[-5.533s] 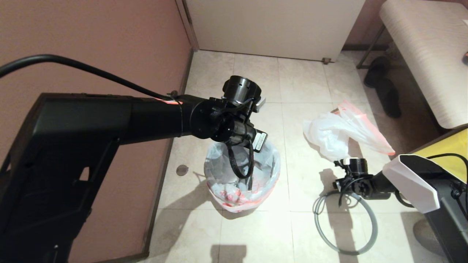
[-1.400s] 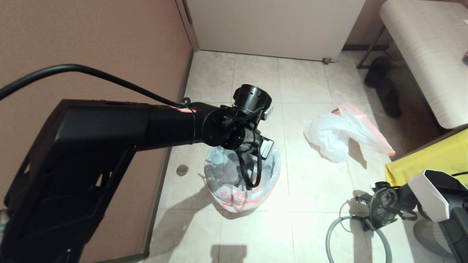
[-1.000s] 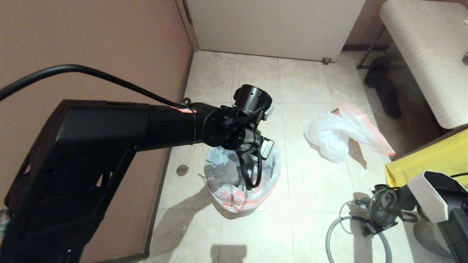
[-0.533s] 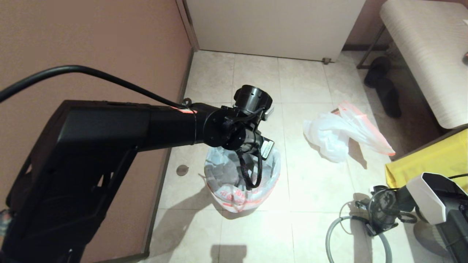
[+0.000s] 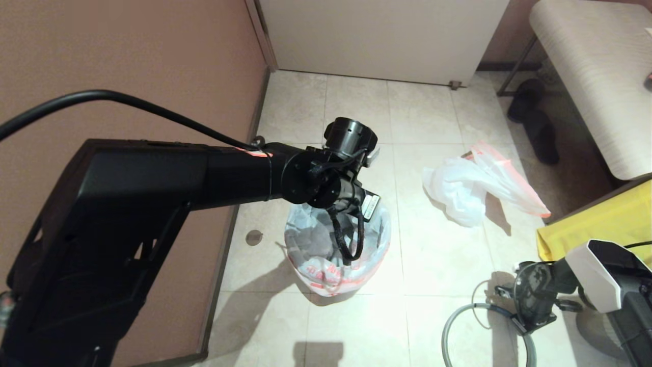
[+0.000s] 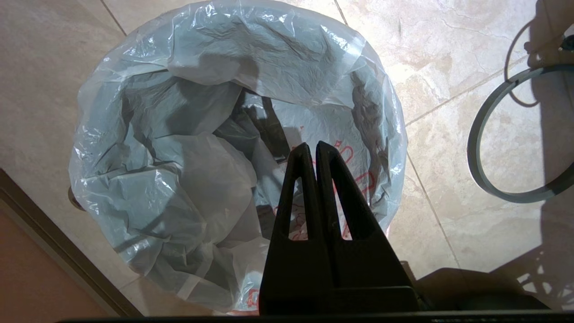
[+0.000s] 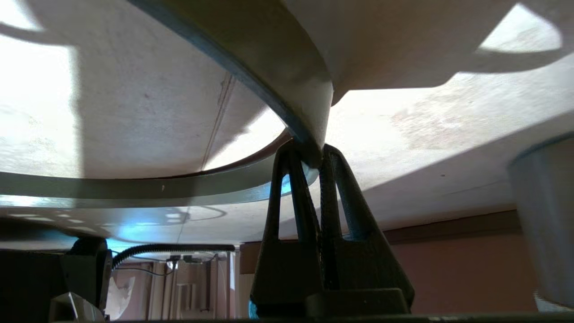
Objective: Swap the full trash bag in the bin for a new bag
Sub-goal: Place the trash can ring on the trash can
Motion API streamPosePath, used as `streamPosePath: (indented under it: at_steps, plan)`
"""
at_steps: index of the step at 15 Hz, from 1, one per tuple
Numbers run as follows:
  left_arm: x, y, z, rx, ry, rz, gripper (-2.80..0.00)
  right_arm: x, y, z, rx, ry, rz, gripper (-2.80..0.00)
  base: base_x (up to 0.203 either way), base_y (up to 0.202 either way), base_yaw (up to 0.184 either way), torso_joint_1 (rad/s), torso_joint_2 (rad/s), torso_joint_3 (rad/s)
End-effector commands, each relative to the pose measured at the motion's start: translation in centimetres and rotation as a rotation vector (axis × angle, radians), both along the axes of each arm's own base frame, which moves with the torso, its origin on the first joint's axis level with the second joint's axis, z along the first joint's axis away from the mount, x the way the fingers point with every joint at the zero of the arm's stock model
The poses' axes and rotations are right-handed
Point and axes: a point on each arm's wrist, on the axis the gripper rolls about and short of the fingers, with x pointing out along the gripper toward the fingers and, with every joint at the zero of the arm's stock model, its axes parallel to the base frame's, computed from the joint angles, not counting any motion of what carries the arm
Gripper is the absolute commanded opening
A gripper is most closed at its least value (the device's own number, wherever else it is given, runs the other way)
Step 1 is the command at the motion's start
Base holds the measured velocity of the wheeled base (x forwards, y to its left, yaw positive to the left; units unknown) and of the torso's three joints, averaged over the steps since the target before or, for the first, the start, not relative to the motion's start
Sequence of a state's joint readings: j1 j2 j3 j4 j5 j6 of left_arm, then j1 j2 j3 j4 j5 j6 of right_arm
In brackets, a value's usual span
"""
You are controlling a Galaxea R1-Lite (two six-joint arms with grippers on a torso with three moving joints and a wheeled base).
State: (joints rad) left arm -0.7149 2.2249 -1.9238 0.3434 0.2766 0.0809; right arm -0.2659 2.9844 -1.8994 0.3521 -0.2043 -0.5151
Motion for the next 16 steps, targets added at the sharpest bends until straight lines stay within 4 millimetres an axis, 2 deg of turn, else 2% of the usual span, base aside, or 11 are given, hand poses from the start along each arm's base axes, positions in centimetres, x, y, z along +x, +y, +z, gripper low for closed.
streamPosePath:
  at_steps: [1,6,8,10,12,13,15,16]
  plan:
    - [0.0,0.0,0.1,0.001,-0.001,0.001,-2.8,0.7,0.1,1.5,-0.006,-0.035,0.005,-2.8,0.0,0.0,0.0,0.0,0.0,0.0]
    - [0.0,-0.1,0.0,0.002,0.001,-0.001,-2.8,2.2,1.3,6.0,-0.013,-0.13,0.02,-2.8,0.0,0.0,0.0,0.0,0.0,0.0]
    - [0.2,0.2,0.3,-0.008,-0.007,0.006,-2.8,3.3,2.7,9.3,0.023,-0.239,-0.062,-2.8,0.0,0.0,0.0,0.0,0.0,0.0]
    - [1.1,1.3,0.7,-0.02,-0.013,0.028,-2.8,4.4,4.4,12.6,0.066,-0.372,-0.134,-2.8,0.0,0.0,0.0,0.0,0.0,0.0]
    - [1.2,1.6,0.9,-0.031,-0.009,0.023,-2.8,5.1,6.7,14.3,0.09,-0.432,-0.134,-2.8,0.0,0.0,0.0,0.0,0.0,0.0]
    - [0.8,1.7,1.4,-0.05,-0.011,0.028,-2.8,5.2,7.3,15.7,0.075,-0.462,-0.143,-2.8,0.0,0.0,0.0,0.0,0.0,0.0]
    - [-0.3,2.1,3.3,-0.097,-0.023,0.029,-2.8,4.7,8.4,20.6,0.081,-0.556,-0.183,-2.8,0.0,0.0,0.0,0.0,0.0,0.0]
    - [-0.8,2.4,4.2,-0.118,-0.032,0.022,-2.8,4.2,9.1,24.1,0.091,-0.622,-0.195,-2.8,0.0,0.0,0.0,0.0,0.0,0.0]
